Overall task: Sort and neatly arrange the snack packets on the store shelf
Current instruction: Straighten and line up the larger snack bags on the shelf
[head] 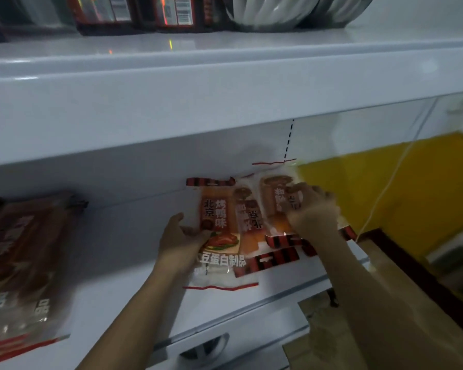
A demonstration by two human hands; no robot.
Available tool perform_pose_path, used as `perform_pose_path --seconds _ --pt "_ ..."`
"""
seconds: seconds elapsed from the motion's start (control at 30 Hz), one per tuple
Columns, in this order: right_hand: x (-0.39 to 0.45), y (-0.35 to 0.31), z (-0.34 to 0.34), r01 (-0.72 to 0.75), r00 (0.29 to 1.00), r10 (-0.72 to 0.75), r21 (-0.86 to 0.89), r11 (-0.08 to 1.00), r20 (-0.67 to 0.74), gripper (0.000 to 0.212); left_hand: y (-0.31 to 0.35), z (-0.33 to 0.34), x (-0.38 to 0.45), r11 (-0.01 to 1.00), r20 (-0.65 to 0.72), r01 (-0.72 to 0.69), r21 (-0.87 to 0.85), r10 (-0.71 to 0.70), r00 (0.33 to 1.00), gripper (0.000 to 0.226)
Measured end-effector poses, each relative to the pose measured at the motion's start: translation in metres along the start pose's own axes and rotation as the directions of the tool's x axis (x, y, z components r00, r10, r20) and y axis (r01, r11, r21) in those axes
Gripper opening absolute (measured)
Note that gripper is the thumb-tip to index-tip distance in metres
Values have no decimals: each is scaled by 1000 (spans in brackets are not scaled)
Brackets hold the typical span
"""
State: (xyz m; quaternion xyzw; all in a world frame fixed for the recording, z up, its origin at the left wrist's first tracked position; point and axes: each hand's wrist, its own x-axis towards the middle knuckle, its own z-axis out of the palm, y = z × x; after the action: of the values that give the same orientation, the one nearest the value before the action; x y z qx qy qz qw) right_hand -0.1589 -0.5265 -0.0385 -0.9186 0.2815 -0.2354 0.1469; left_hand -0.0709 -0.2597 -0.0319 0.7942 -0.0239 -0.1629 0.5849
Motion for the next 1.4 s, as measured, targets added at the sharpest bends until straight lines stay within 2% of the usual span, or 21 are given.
perform_pose_path --seconds 0.07,0.1,0.2,0.3,0.57,0.63,0.7,0.73,0.77,0.8,0.87,0.9,0.97,1.03,1.1,1.13,1.2,1.3,1.4 --pt "17 11 1 -191 947 217 -129 973 236 74 -2 -5 2 1000 -7 -11 -3 11 1000 82" --pt "21 13 2 -220 907 259 -150 964 333 79 -3 -7 2 1000 -12 -17 -3 17 1000 79" --pt "21 -1 6 -169 897 203 -120 978 392 90 -4 -15 3 1000 -24 -17 -26 16 1000 58" --pt "11 -29 15 -94 904 117 -75 993 410 88 1 -28 4 997 -8 -10 -75 9 1000 41" --pt "-11 -80 42 8 941 -46 114 993 334 73 -2 -61 -12 955 36 74 -287 -66 997 37" --pt "-20 -92 43 2 977 -28 122 993 212 57 -3 -69 -16 910 28 116 -399 -114 993 32" --pt "-28 -109 42 113 993 -112 85 990 -24 37 -1 -76 -23 862 17 109 -496 -117 993 27" --pt "-32 -120 39 165 984 -154 140 976 -90 28 -1 -80 -26 845 12 96 -526 -106 994 25" --pt "-34 -133 36 220 975 -202 260 940 -93 22 1 -84 -28 838 -1 79 -540 -94 996 23" --pt "-38 -146 32 239 968 -247 409 881 -36 20 4 -87 -31 832 -15 59 -552 -80 997 21" --pt "-46 -174 24 101 956 -261 690 717 131 22 9 -97 -37 833 -44 15 -554 -47 998 14" --pt "-50 -187 20 -31 945 -235 781 624 226 18 12 -104 -39 851 -62 -9 -526 -27 998 14" --pt "-60 -213 14 -221 919 -191 850 478 346 28 19 -126 -46 926 -104 -52 -373 14 994 21" --pt "-67 -237 14 -274 909 -170 854 443 381 33 21 -163 -47 988 -179 -142 -67 128 976 27" --pt "-72 -265 19 -233 904 -207 839 493 373 26 26 -207 -47 935 -207 -225 275 287 935 28" --pt "-76 -280 22 -201 897 -248 837 508 366 20 28 -228 -47 898 -218 -223 378 321 922 26" --pt "-81 -311 29 -134 875 -328 831 540 355 7 29 -268 -48 849 -239 -177 497 330 913 30" --pt "-85 -354 44 -3 854 -412 796 606 317 21 21 -313 -44 762 -261 -162 627 401 878 41" --pt "-90 -387 58 103 847 -448 738 666 286 20 5 -344 -35 647 -232 -153 747 470 852 27"
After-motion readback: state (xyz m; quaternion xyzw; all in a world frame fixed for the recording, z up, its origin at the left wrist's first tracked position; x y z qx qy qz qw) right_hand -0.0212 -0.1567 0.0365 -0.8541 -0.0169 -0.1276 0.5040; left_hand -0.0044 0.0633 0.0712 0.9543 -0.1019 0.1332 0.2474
